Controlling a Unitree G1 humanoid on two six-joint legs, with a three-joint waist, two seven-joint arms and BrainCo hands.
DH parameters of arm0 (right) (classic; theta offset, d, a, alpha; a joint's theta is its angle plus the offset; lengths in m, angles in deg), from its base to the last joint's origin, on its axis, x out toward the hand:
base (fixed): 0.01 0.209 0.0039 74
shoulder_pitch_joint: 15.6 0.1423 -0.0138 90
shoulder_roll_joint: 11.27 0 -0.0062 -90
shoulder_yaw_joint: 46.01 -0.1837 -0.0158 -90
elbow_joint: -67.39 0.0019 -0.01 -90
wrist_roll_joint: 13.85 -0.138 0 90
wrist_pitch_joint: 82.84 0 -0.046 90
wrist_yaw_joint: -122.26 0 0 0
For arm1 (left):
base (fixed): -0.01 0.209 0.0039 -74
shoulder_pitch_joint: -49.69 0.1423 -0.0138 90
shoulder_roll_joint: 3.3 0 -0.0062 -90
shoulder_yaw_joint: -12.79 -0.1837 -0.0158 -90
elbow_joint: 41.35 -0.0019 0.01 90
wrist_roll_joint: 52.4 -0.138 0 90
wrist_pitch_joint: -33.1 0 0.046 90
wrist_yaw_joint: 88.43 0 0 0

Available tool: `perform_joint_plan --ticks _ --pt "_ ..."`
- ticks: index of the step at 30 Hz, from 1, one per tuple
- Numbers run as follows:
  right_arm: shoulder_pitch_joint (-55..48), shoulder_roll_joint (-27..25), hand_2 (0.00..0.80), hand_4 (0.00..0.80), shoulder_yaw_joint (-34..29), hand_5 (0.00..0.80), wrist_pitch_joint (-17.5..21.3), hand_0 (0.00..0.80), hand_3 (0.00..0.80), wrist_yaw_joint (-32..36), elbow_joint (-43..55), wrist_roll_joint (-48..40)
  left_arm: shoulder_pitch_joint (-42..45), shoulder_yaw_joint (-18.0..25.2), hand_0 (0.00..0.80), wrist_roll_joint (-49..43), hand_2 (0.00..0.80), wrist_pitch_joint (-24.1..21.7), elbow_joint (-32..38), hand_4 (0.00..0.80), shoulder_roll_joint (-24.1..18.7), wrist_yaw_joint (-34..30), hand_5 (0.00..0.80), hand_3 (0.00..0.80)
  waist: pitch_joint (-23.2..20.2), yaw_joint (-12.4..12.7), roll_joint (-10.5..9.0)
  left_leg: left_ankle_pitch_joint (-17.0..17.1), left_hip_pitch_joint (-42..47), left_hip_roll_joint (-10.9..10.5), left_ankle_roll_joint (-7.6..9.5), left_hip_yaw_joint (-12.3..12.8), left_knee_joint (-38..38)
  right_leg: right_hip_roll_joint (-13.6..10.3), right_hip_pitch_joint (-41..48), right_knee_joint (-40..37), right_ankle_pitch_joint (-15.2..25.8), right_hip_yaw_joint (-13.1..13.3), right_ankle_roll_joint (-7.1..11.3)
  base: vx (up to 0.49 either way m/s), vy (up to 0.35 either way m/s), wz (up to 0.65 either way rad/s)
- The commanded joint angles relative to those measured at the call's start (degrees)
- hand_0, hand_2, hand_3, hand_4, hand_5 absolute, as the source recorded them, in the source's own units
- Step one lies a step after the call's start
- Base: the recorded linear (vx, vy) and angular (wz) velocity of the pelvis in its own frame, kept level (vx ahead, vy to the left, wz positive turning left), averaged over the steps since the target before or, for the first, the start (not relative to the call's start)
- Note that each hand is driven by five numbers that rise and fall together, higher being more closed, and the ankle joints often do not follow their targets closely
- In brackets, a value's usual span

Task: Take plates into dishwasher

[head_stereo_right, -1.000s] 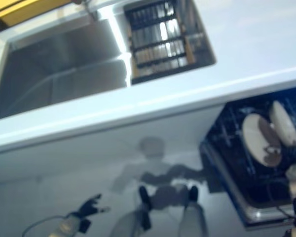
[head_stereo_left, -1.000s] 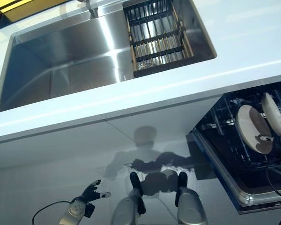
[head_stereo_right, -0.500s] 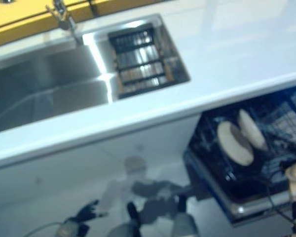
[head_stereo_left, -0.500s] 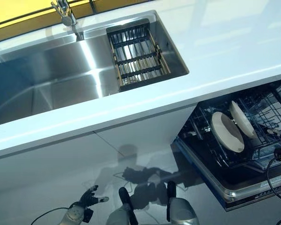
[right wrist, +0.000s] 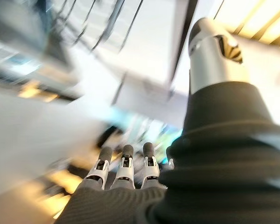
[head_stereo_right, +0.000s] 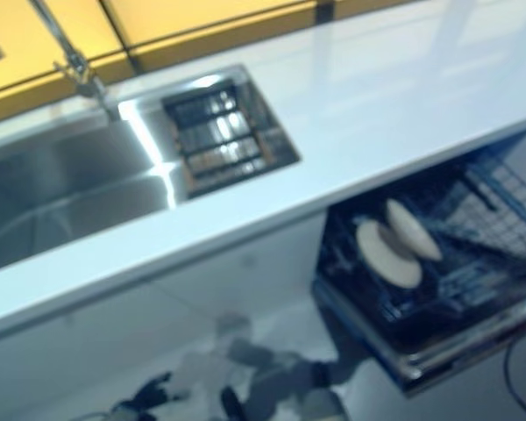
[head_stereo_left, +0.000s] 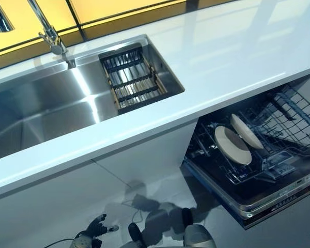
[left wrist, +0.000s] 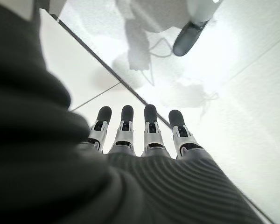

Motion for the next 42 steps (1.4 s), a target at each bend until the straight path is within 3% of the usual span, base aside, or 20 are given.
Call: perform_joint_plan --ticks 1,5,8,13,21,27,33,42 --pt "0.9 1.5 0.000 0.000 -4.7 0.000 5.4 0.000 0.000 2.0 -4.4 -7.6 -4.6 1.2 0.000 3.2 0.000 -1.4 -2.8 0.000 -1.3 0.8 0.000 0.000 -0.3 -0.6 -0.49 -8.3 7.6 -1.3 1.80 1.9 0.8 1.3 -5.5 8.2 -3.3 3.9 0.85 0.014 0.010 -0.13" --pt "-0.1 4.1 0.000 0.000 -5.6 0.000 6.8 0.000 0.000 7.6 -7.5 -14.7 -5.6 1.1 0.000 3.4 0.000 -0.9 -1.9 0.000 -2.1 0.4 0.000 0.000 0.1 -1.1 0.50 -8.5 7.5 -1.6 2.24 2.2 1.2 0.9 -6.3 9.1 -3.5 4.5 0.94 -0.022 0.013 -0.15" --pt "0.0 6.6 0.000 0.000 -5.3 0.000 8.8 0.000 0.000 14.3 -11.0 -18.2 -6.6 0.0 0.000 4.8 0.000 -0.9 -1.7 0.000 -1.3 0.4 0.000 0.000 0.9 -1.8 2.79 -9.1 7.1 -2.3 2.51 1.7 2.1 0.3 -7.1 9.7 -3.7 4.8 0.90 -0.036 0.061 -0.14" --pt "0.3 8.8 0.000 0.000 -3.8 0.000 8.8 0.000 0.000 21.9 -15.4 -21.4 -6.5 -0.1 0.000 4.7 0.000 -1.7 -1.8 0.000 0.0 0.2 0.000 0.000 0.7 -1.9 4.86 -9.1 6.8 -2.9 2.36 1.6 2.8 -0.2 -6.7 8.5 -3.3 5.2 0.58 0.011 0.001 -0.13" --pt "3.0 11.7 0.000 0.000 1.9 0.000 5.3 0.000 0.000 36.6 -18.8 -22.7 -7.0 -1.6 0.000 4.3 0.000 -1.6 -0.4 0.000 2.2 -0.4 0.000 0.000 1.6 -1.3 9.15 -8.5 6.0 -3.5 1.55 0.8 3.3 -1.2 -6.7 7.7 -3.5 4.2 0.13 -0.003 -0.002 -0.02" --pt "6.3 11.7 0.000 0.000 6.0 0.000 3.7 0.000 0.000 41.4 -16.5 -22.1 -6.5 -1.6 0.000 3.8 0.000 -1.8 0.6 0.000 3.0 -1.2 0.000 0.000 2.1 -0.4 11.38 -7.8 5.2 -3.8 0.91 0.0 3.1 -1.6 -6.5 6.6 -3.4 3.2 -0.07 -0.005 -0.009 0.00" --pt "8.3 11.8 0.000 0.000 9.7 0.000 1.7 0.000 0.000 43.9 -10.6 -20.9 -5.0 -1.2 0.000 3.0 0.000 -2.4 0.6 0.000 4.0 -1.7 0.000 0.000 1.5 0.3 11.86 -7.0 5.0 -3.7 0.46 -0.4 2.4 -1.3 -5.6 5.1 -3.2 2.9 -0.19 0.001 -0.006 0.00" --pt "8.5 12.1 0.000 0.000 14.2 0.000 -0.6 0.000 0.000 44.7 4.1 -19.3 -3.5 0.0 0.000 2.2 0.000 -0.8 1.4 0.000 4.3 -1.7 0.000 0.000 0.6 0.7 9.93 -6.4 4.9 -2.8 0.08 0.1 2.3 -0.5 -4.4 4.2 -3.3 2.6 -0.43 0.001 -0.004 -0.01"
